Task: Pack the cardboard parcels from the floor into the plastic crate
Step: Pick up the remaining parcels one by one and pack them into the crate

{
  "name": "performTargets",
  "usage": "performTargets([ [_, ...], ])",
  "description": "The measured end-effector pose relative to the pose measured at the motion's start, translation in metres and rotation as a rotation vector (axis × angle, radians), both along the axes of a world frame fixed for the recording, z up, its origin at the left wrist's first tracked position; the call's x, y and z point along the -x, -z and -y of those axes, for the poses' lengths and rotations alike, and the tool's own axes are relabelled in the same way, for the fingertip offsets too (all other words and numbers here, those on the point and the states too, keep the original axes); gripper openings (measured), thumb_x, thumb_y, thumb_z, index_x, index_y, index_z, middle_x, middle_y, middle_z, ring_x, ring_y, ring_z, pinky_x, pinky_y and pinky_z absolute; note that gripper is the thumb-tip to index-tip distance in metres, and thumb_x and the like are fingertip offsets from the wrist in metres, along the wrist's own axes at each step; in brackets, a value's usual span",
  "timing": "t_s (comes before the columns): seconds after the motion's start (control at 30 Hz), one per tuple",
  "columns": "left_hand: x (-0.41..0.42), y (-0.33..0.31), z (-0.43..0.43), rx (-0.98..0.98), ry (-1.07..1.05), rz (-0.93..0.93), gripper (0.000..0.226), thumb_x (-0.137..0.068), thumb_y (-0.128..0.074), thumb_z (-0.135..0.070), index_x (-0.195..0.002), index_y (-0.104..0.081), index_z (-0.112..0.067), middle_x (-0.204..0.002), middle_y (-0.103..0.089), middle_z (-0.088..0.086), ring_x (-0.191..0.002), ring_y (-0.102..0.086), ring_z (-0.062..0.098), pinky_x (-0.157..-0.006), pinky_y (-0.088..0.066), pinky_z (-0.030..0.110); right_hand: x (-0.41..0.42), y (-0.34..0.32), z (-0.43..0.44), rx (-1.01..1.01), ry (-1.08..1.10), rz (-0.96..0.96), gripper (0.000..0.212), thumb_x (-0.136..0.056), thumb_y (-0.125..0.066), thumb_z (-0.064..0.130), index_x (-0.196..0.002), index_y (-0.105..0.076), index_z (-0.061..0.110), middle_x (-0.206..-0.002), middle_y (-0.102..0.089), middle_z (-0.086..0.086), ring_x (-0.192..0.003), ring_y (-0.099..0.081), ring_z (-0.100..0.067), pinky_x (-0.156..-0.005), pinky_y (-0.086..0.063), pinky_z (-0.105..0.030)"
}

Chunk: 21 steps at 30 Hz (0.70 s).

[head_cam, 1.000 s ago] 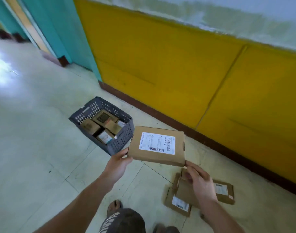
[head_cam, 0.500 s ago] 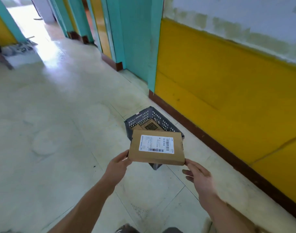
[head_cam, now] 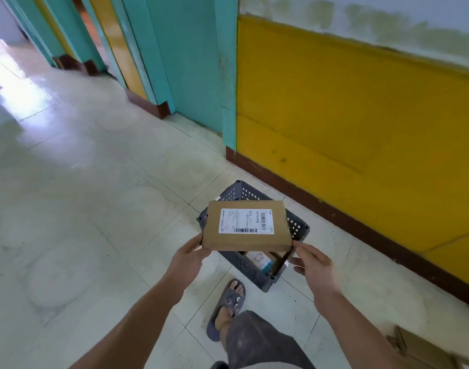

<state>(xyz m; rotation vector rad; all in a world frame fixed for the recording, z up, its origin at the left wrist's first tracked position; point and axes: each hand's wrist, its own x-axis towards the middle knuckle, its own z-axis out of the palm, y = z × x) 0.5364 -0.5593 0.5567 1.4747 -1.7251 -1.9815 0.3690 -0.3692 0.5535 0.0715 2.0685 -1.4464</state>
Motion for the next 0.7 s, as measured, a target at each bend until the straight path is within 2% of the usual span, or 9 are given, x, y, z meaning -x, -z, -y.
performTargets([
  [0.17, 0.060, 0.022, 0.087, 0.000, 0.078, 0.107, 0.046, -0.098, -0.052, -0.019, -0.140, -0.048, -0.034, -0.138, -0.049, -0.010, -0.131, -0.043, 0.019, -0.113, -0.034, 0.044, 0.041, 0.033, 0.081, -0.028, 0.017, 0.096, 0.024, -0.092, -0.057, 0.017, -0.092, -0.072, 0.035, -0.093, -0.073, 0.012, -0.089, -0.069, -0.008, -0.089, -0.056, -0.040],
  [0.27, 0.091, 0.025, 0.125, -0.054, 0.123, 0.132, 0.046, -0.096, -0.053, -0.014, -0.140, -0.048, -0.028, -0.138, -0.051, -0.003, -0.129, -0.044, 0.020, -0.105, -0.035, 0.035, 0.060, 0.037, 0.116, -0.082, 0.021, 0.112, 0.026, -0.093, -0.056, 0.018, -0.090, -0.071, 0.039, -0.087, -0.071, 0.019, -0.089, -0.068, -0.008, -0.089, -0.055, -0.044],
  [0.33, 0.112, 0.024, 0.146, -0.072, 0.145, 0.141, 0.051, -0.087, -0.060, -0.016, -0.137, -0.049, -0.021, -0.135, -0.054, 0.003, -0.127, -0.047, 0.023, -0.100, -0.036, 0.033, 0.072, 0.038, 0.135, -0.127, 0.043, 0.132, 0.023, -0.093, -0.055, 0.020, -0.096, -0.072, 0.036, -0.087, -0.070, 0.018, -0.088, -0.067, -0.009, -0.088, -0.056, -0.047],
  [0.4, 0.135, 0.027, 0.163, -0.060, 0.173, 0.181, 0.052, -0.083, -0.062, -0.022, -0.134, -0.049, -0.021, -0.130, -0.056, 0.001, -0.124, -0.050, 0.022, -0.104, -0.037, 0.037, 0.083, 0.043, 0.152, -0.174, 0.061, 0.147, 0.021, -0.094, -0.054, 0.024, -0.103, -0.071, 0.032, -0.089, -0.070, 0.015, -0.087, -0.066, -0.011, -0.087, -0.056, -0.048],
  [0.5, 0.160, 0.046, 0.190, -0.003, 0.254, 0.296, 0.038, -0.096, -0.051, -0.025, -0.134, -0.050, -0.028, -0.124, -0.055, -0.007, -0.118, -0.050, 0.019, -0.107, -0.038, 0.044, 0.098, 0.056, 0.178, -0.231, 0.079, 0.163, 0.021, -0.095, -0.052, 0.025, -0.098, -0.067, 0.039, -0.090, -0.069, 0.012, -0.089, -0.064, -0.012, -0.088, -0.055, -0.046],
  [0.53, 0.167, 0.062, 0.203, 0.033, 0.290, 0.341, 0.037, -0.094, -0.049, -0.030, -0.130, -0.054, -0.034, -0.125, -0.057, -0.007, -0.117, -0.053, 0.020, -0.106, -0.041, 0.048, 0.102, 0.062, 0.186, -0.245, 0.079, 0.164, 0.022, -0.095, -0.052, 0.024, -0.096, -0.065, 0.041, -0.091, -0.069, 0.011, -0.089, -0.063, -0.012, -0.087, -0.055, -0.043],
  [0.6, 0.180, 0.098, 0.227, 0.058, 0.386, 0.378, 0.032, -0.085, -0.047, -0.038, -0.111, -0.065, -0.042, -0.118, -0.063, -0.001, -0.109, -0.059, 0.023, -0.098, -0.047, 0.051, 0.109, 0.079, 0.202, -0.296, 0.077, 0.172, 0.023, -0.094, -0.050, 0.023, -0.100, -0.065, 0.041, -0.096, -0.068, 0.008, -0.090, -0.061, -0.014, -0.084, -0.054, -0.039],
  [0.67, 0.185, 0.160, 0.255, -0.012, 0.491, 0.393, 0.023, -0.086, -0.049, -0.029, -0.094, -0.070, -0.035, -0.098, -0.066, 0.004, -0.099, -0.063, 0.028, -0.090, -0.050, 0.045, 0.115, 0.098, 0.219, -0.367, 0.077, 0.178, 0.027, -0.094, -0.047, 0.023, -0.110, -0.065, 0.036, -0.104, -0.066, 0.004, -0.092, -0.059, -0.017, -0.078, -0.050, -0.034],
  [0.7, 0.196, 0.165, 0.264, -0.021, 0.539, 0.432, 0.022, -0.088, -0.050, -0.024, -0.086, -0.071, -0.032, -0.089, -0.065, 0.005, -0.097, -0.064, 0.034, -0.086, -0.050, 0.042, 0.117, 0.109, 0.229, -0.405, 0.070, 0.187, 0.029, -0.095, -0.046, 0.022, -0.114, -0.064, 0.034, -0.104, -0.064, 0.004, -0.091, -0.057, -0.017, -0.072, -0.046, -0.030],
])
